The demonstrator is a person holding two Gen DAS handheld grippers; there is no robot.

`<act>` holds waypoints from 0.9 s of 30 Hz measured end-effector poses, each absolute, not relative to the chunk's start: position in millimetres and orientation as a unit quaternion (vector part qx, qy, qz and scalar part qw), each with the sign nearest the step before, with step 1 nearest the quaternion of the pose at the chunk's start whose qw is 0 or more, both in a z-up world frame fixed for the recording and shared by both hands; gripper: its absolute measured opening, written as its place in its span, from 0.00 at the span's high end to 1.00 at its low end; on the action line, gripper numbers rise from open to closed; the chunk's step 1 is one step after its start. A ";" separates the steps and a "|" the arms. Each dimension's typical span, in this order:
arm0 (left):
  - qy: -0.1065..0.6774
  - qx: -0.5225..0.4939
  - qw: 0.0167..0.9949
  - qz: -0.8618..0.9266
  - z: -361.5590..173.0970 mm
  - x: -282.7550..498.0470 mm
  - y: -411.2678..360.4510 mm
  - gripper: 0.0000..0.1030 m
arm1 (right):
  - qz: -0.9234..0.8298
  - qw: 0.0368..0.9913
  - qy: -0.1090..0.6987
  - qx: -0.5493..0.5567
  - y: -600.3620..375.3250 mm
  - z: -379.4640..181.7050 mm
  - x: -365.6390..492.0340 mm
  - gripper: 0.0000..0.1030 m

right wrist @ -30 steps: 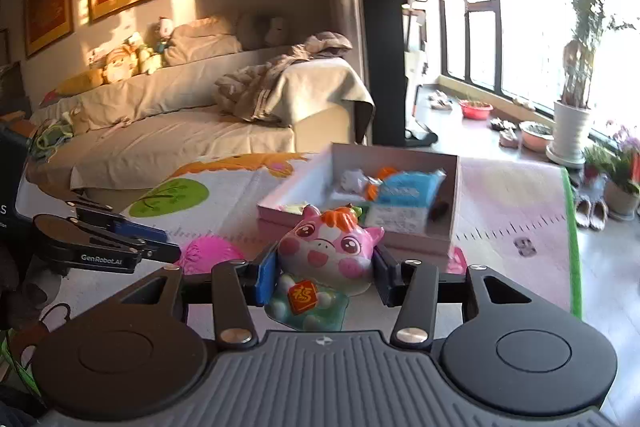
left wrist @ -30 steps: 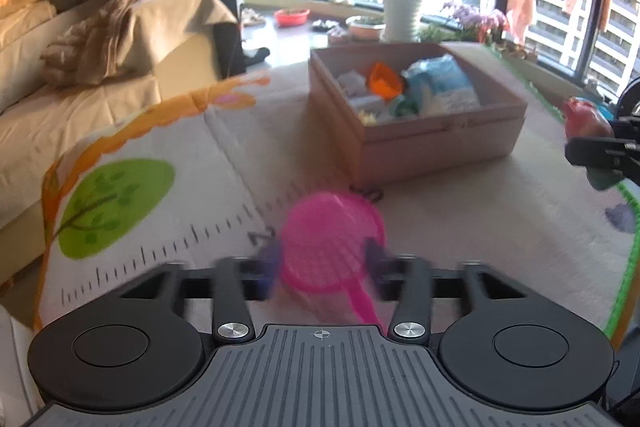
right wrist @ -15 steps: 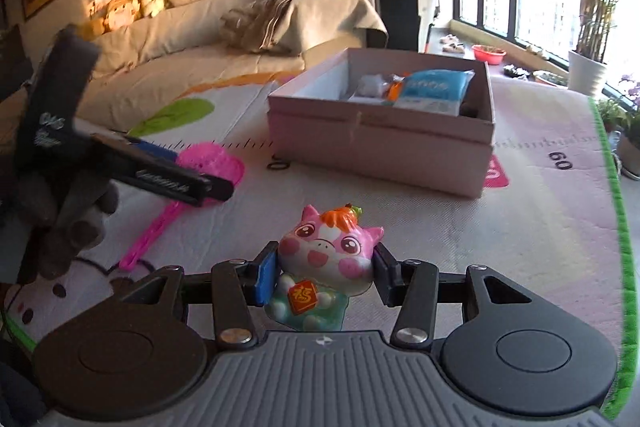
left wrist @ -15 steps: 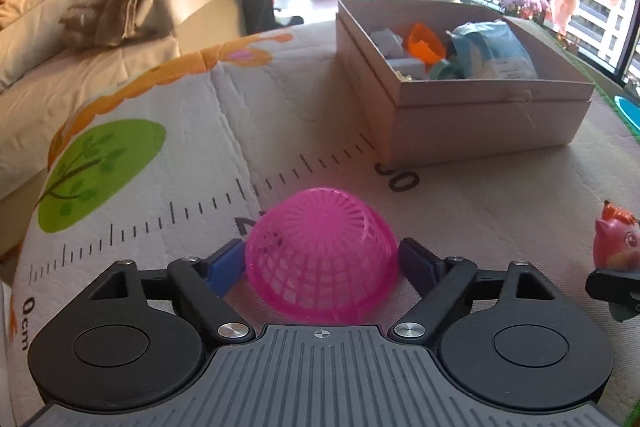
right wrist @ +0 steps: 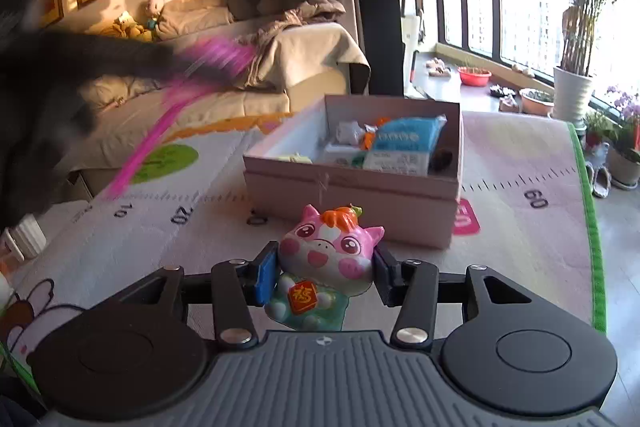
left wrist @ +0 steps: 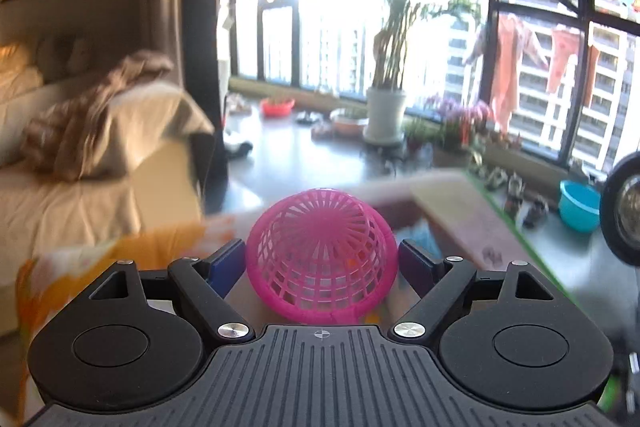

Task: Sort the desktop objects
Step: 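Carry the cow figurine and pink basket over the white box and release both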

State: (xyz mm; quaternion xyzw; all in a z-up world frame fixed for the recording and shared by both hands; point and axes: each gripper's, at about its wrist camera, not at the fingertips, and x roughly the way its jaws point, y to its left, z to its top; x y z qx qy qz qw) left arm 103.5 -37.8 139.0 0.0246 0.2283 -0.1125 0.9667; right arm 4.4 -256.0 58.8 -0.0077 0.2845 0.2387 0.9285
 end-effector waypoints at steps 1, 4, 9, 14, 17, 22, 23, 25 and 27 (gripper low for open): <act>0.218 0.026 0.969 -0.113 139.8 118.4 -44.2 0.15 | 0.238 0.928 0.285 -0.008 -255.8 59.2 5.4 0.54; 0.209 0.019 0.971 -0.115 135.6 160.1 -61.2 0.15 | 0.234 0.928 0.291 -0.011 -256.3 58.2 8.7 0.54; 0.262 0.011 0.955 -0.140 110.6 201.9 -77.8 0.08 | 0.219 0.931 0.293 -0.011 -262.6 62.4 16.4 0.54; 0.266 -0.016 0.958 -0.108 105.6 169.6 -39.3 0.05 | 0.213 0.940 0.265 -0.012 -266.2 83.0 29.0 0.54; 0.271 -0.004 0.960 -0.071 95.6 135.7 -12.8 0.02 | 0.222 0.942 0.250 -0.004 -259.8 98.7 49.9 0.54; 0.308 0.009 0.950 -0.044 57.3 83.0 8.7 0.00 | 0.239 0.928 0.282 0.032 -231.4 103.7 116.5 0.54; 0.317 0.000 0.947 -0.044 50.4 76.5 11.3 0.00 | 0.237 0.927 0.288 0.037 -224.7 100.4 129.3 0.53; 0.333 -0.009 0.941 -0.054 39.3 72.9 14.0 0.00 | 0.220 0.926 0.305 0.042 -213.0 93.0 153.7 0.51; 0.339 -0.008 0.939 -0.061 32.9 73.5 14.9 0.00 | 0.193 0.931 0.306 0.039 -210.5 89.2 163.1 0.49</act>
